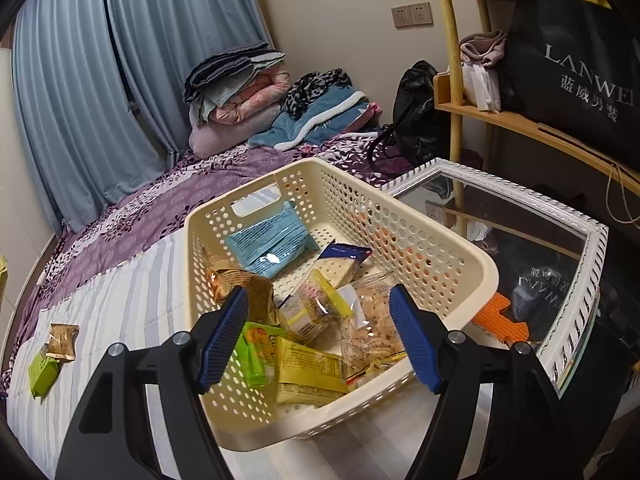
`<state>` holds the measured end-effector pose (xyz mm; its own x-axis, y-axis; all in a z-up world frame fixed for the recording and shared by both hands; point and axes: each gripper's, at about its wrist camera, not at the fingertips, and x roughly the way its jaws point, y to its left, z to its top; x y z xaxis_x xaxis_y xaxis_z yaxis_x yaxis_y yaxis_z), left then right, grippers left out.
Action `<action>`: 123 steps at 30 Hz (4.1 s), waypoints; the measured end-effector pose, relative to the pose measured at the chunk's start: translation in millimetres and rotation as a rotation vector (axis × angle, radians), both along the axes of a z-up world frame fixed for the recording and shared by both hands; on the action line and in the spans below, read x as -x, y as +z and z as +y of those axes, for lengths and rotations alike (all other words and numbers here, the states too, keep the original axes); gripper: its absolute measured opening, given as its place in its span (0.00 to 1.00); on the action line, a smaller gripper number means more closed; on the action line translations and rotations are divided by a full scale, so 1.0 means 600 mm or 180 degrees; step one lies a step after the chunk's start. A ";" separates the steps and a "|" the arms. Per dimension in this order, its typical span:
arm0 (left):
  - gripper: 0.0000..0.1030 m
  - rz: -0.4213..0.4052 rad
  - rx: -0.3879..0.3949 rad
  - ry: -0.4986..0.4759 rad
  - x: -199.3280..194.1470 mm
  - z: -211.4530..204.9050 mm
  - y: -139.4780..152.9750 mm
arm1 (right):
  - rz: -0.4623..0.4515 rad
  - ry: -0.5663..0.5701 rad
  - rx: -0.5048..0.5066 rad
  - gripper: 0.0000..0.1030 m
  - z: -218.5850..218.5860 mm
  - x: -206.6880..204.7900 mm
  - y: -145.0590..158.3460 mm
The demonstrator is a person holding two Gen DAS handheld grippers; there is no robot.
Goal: Organize snacks
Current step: 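Carry the bibizan pack to the basket and open the right tool while the left tool carries the yellow packet, then lower the yellow packet over the basket and open the left tool, then move both open tools back from the basket to the remaining snacks, then grasp the lime-green salty seaweed pack with the left tool while the right tool grasps the tan pastry bag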
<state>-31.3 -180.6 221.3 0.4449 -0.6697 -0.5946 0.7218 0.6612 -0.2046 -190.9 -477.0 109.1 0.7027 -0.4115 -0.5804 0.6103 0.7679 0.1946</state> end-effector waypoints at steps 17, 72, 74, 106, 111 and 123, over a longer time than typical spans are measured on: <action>0.38 -0.0044 -0.0196 -0.0961 0.068 -0.269 -0.019 | -0.0046 0.0006 0.0115 0.72 -0.014 0.021 -0.006; 0.97 0.0023 0.0004 0.0873 -0.023 0.085 -0.042 | -0.0126 0.0961 0.0497 0.87 0.207 -0.076 0.046; 0.97 0.0046 0.0004 0.0964 -0.028 0.109 -0.048 | -0.0113 0.1027 0.0487 0.88 0.218 -0.084 0.045; 0.97 0.0637 -0.0479 0.1789 -0.262 0.479 -0.254 | 0.0405 0.2014 0.0403 0.88 0.408 -0.186 0.007; 0.97 0.0827 -0.0424 0.1636 -0.300 0.491 -0.286 | 0.0498 0.2054 0.0431 0.88 0.418 -0.193 0.000; 0.97 0.0801 -0.0758 0.1274 -0.250 0.462 -0.316 | 0.0631 0.2162 0.0317 0.88 0.441 -0.215 -0.026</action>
